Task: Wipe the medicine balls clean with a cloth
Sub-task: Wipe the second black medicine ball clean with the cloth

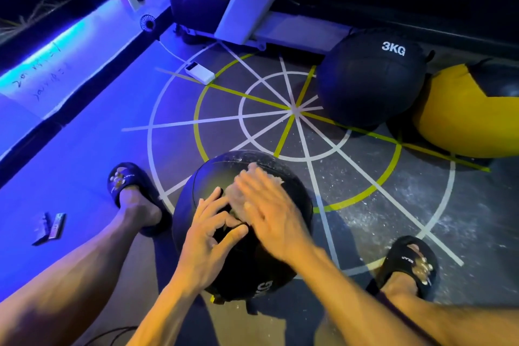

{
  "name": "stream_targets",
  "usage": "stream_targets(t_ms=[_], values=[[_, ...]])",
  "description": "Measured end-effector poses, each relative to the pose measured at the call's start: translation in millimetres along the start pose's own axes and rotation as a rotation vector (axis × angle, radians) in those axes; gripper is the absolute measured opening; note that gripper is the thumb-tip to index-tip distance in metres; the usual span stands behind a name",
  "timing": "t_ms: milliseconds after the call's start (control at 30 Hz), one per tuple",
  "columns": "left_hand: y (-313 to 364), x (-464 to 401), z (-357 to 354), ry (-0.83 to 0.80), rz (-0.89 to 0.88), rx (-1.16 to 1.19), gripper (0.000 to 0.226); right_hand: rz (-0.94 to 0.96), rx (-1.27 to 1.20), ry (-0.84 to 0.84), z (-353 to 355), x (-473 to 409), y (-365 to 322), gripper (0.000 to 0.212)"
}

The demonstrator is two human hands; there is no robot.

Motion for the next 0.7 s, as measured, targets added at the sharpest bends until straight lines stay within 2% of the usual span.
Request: stream_targets(t_ms=[33, 133, 167, 200, 267, 300, 333, 367, 400, 433, 467, 533, 567, 633, 700], values=[[-1, 1, 2, -0.006, 0.011, 0.008, 0.021, -0.098, -0.036, 0.01, 6, -5, 15, 0.047], [0, 2, 6, -0.009, 0.048, 0.004, 0.021, -0.721, -0.244, -0.073, 25, -19, 68, 0.043], [1, 1, 6, -0.019, 0.048, 0.007, 0.02, -0.801, -0.285, -0.093, 29, -18, 70, 0.043], [1, 1, 7, -0.028, 0.042, 0.021, 0.019, -0.752, -0.262, -0.083, 30, -16, 60, 0.043], [0, 0, 11, -0.04, 0.035, 0.056, 0.016, -0.381, -0.143, 0.047, 26, -13, 18, 0.043], [0, 0, 14, -0.046, 0.041, 0.069, 0.012, -0.174, -0.093, 0.059, 21, -6, -1, 0.044], [0, 1, 16, -0.066, 0.046, 0.078, 0.01, -0.045, -0.059, 0.029, 13, 2, -12, 0.046], [1, 2, 18, -0.092, 0.057, 0.079, 0.012, 0.003, -0.034, -0.003, 10, 6, -17, 0.047], [1, 5, 20, -0.115, 0.065, 0.08, 0.014, -0.038, -0.041, -0.002, 9, 7, -8, 0.047], [2, 6, 23, -0.134, 0.063, 0.078, 0.016, -0.158, -0.069, 0.018, 12, 5, 6, 0.046], [3, 6, 24, -0.15, 0.063, 0.067, 0.018, -0.34, -0.097, 0.03, 17, 2, 24, 0.044], [8, 9, 27, -0.176, 0.051, 0.031, 0.018, -0.713, -0.138, -0.065, 27, 3, 56, 0.043], [9, 9, 28, -0.16, 0.031, 0.04, 0.017, -0.806, -0.178, -0.09, 30, 8, 63, 0.044], [5, 6, 30, 0.01, 0.022, 0.046, 0.013, -0.823, -0.25, -0.065, 29, 22, 66, 0.044], [-7, 2, 30, 0.17, 0.072, -0.039, 0.051, -0.807, -0.441, 0.022, 21, 32, 59, 0.039]])
Point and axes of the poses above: each hand's wrist, its own x-axis away from the middle knuckle, its own z-axis out of the back of the hand, y = z × x, the point moved 1 cm from there along -x, towards the middle knuckle, and after that the axes turned 7 degrees about x, right-handed, at the moved point
